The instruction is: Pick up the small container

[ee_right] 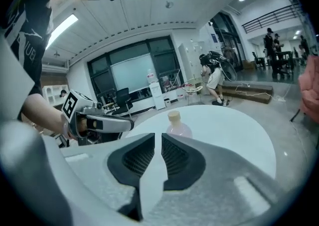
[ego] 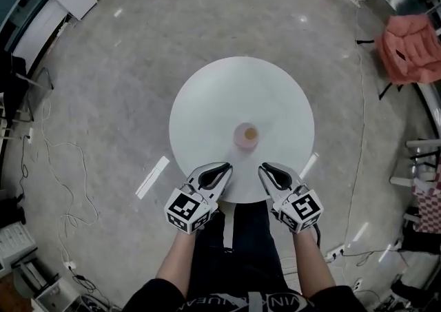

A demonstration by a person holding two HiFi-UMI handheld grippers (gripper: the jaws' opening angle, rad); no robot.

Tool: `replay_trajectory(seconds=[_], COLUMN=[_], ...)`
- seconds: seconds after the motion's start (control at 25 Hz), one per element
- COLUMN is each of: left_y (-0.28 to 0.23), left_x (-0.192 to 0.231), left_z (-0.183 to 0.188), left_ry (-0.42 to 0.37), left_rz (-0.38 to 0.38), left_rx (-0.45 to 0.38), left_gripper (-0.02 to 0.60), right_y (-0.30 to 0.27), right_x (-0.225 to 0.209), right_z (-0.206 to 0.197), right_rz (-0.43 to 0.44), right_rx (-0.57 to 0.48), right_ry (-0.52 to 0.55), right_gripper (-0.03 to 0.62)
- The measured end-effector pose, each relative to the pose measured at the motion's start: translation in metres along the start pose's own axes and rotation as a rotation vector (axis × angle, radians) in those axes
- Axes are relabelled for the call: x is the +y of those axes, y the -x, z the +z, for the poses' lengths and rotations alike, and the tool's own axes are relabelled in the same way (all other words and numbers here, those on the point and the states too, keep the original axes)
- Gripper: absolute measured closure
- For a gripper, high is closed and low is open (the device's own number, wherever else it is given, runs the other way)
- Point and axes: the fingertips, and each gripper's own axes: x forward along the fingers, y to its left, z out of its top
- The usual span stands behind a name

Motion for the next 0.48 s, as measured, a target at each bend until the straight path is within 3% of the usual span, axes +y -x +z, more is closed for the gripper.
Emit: replay_trajectory(seconds=[0.16,0.48], left_y=[-0.008,-0.014], left_x=[0.004,0.024], left_z=[-0.008,-0.012], left_ry=[-0.003,-0.013], left_rz=[0.029,0.067], left_rx=[0.001,-0.041], left_gripper=[0.56,0.558], right_y=[-0.017,-0.046], right_x=[-0.005,-0.033], right_z=[0.003,0.012], right_rz=[0.048,0.04], right_rx=[0.017,-0.037], right_ry=[0.11,0.175], right_gripper=[0.555,0.502])
